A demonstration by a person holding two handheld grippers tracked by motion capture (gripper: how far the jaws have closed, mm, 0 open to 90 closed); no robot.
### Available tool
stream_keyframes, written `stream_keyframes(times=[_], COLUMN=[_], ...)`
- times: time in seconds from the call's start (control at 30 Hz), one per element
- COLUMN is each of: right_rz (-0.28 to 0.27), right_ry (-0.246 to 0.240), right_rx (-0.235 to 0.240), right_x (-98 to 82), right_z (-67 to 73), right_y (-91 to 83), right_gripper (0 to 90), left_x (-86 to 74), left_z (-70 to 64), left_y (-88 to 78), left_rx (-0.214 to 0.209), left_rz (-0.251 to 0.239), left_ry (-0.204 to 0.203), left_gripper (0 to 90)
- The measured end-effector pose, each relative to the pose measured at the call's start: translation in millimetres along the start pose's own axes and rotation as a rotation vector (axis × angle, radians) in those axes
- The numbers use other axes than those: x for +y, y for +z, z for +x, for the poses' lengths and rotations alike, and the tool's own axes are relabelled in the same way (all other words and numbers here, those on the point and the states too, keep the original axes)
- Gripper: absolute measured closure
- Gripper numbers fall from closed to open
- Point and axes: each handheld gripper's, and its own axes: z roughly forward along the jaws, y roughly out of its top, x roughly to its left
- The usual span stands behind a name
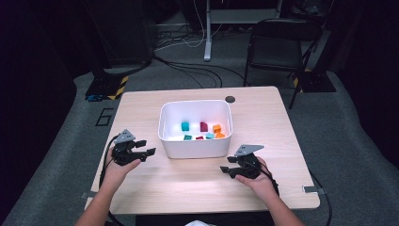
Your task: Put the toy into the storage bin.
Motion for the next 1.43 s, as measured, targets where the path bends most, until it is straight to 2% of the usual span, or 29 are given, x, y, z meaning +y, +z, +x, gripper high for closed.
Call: stream_keyframes(times=[0.27, 0.33, 0.43, 0.63, 0.77, 0.93, 1.13, 1.27, 1.43], right_rz=[0.019, 0.019, 0.024, 0.043, 0.057, 0.055, 0.062, 0.061, 0.047], right_ry=[0.001, 0.002, 0.004, 0.007, 0.026, 0.043, 0.072, 0.087, 0.103], right_rx=[-0.020, -0.027, -0.033, -0.061, -0.083, -0.109, -0.153, -0.174, -0.205], right_x=[-2.7, -3.5, -5.1, -10.1, -14.9, -20.0, -26.6, -29.5, -31.1], right_z=[-2.3, -3.1, -5.2, -9.1, -11.3, -15.4, -23.0, -27.0, -32.3], right_y=[2.4, 3.0, 3.6, 4.4, 3.5, -0.6, -5.0, -7.5, -11.9], right_gripper=[45.1, 45.1, 45.0, 44.3, 43.7, 42.5, 41.2, 40.4, 37.9], left_x=[-19.8, -23.5, -28.5, -34.3, -36.3, -36.3, -37.7, -38.3, -38.5], left_z=[2.8, 3.9, 5.7, 12.4, 17.6, 22.1, 28.9, 32.4, 35.2], left_y=[12.5, 14.6, 18.7, 27.4, 33.7, 36.5, 39.8, 40.2, 38.5], left_rx=[0.006, 0.005, 0.014, 0.025, 0.015, 0.056, 0.104, 0.111, 0.142], left_rz=[0.034, 0.025, 0.037, 0.095, 0.104, 0.106, 0.108, 0.104, 0.103], left_ry=[-0.013, -0.021, -0.019, -0.012, -0.046, -0.044, -0.067, -0.079, -0.090], left_gripper=[36.7, 36.5, 36.5, 36.2, 35.8, 35.8, 34.5, 33.7, 32.2])
